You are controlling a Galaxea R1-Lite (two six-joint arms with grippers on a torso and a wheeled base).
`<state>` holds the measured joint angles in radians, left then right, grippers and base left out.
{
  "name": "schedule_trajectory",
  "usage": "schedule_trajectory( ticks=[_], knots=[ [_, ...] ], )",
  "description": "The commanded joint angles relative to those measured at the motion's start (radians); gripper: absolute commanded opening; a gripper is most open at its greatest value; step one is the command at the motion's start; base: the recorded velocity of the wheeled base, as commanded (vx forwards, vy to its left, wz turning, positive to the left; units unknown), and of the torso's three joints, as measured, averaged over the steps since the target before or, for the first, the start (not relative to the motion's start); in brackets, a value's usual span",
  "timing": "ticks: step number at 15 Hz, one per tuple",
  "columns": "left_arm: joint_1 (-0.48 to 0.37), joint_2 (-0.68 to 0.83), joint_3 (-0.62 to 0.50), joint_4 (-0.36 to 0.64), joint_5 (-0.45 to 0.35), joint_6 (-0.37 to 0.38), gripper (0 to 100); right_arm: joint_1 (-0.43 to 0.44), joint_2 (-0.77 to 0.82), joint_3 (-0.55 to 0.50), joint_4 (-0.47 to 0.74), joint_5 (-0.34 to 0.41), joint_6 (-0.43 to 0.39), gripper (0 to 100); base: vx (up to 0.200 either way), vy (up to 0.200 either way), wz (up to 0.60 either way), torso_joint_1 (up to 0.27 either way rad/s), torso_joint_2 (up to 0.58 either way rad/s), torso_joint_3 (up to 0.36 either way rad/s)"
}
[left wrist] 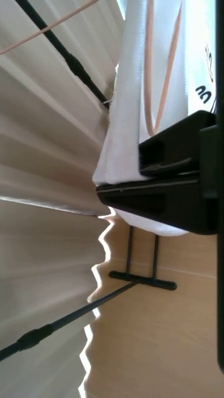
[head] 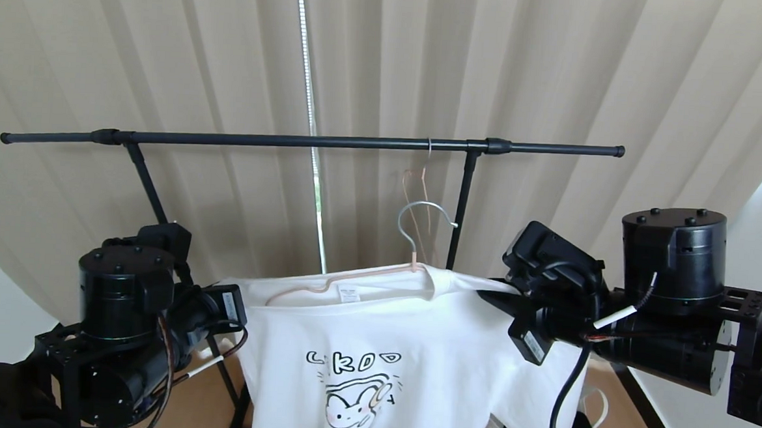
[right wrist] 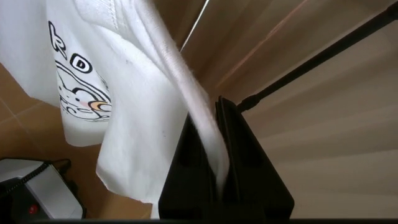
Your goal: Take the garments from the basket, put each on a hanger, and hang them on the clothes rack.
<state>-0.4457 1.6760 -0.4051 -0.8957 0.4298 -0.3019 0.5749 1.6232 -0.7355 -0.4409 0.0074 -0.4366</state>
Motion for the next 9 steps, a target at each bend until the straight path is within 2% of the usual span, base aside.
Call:
schedule_trajectory(
  ticks=[1, 3, 6, 9],
  knots=[
    [-0.041, -0.027, 0.006, 0.0, 0.001, -0.002, 0, 0.031, 0.034, -0.008, -0.002, -0.001, 0.004, 0, 0.0, 0.0, 0.0, 0.0, 0.0, 0.0],
    [-0.07, -0.045, 0.011, 0.001, 0.004, -0.002, 0, 0.062, 0.053, -0.012, -0.002, -0.007, 0.013, 0, 0.0, 0.0, 0.0, 0.0, 0.0, 0.0],
    [-0.114, -0.062, 0.012, 0.001, 0.029, 0.0, 0, 0.117, 0.107, -0.05, -0.002, -0.076, 0.121, 0, 0.0, 0.0, 0.0, 0.0, 0.0, 0.0],
    [-0.145, -0.067, 0.015, 0.001, 0.072, 0.012, 0, 0.149, 0.136, -0.071, -0.002, -0.116, 0.159, 0, 0.0, 0.0, 0.0, 0.0, 0.0, 0.0]
  ],
)
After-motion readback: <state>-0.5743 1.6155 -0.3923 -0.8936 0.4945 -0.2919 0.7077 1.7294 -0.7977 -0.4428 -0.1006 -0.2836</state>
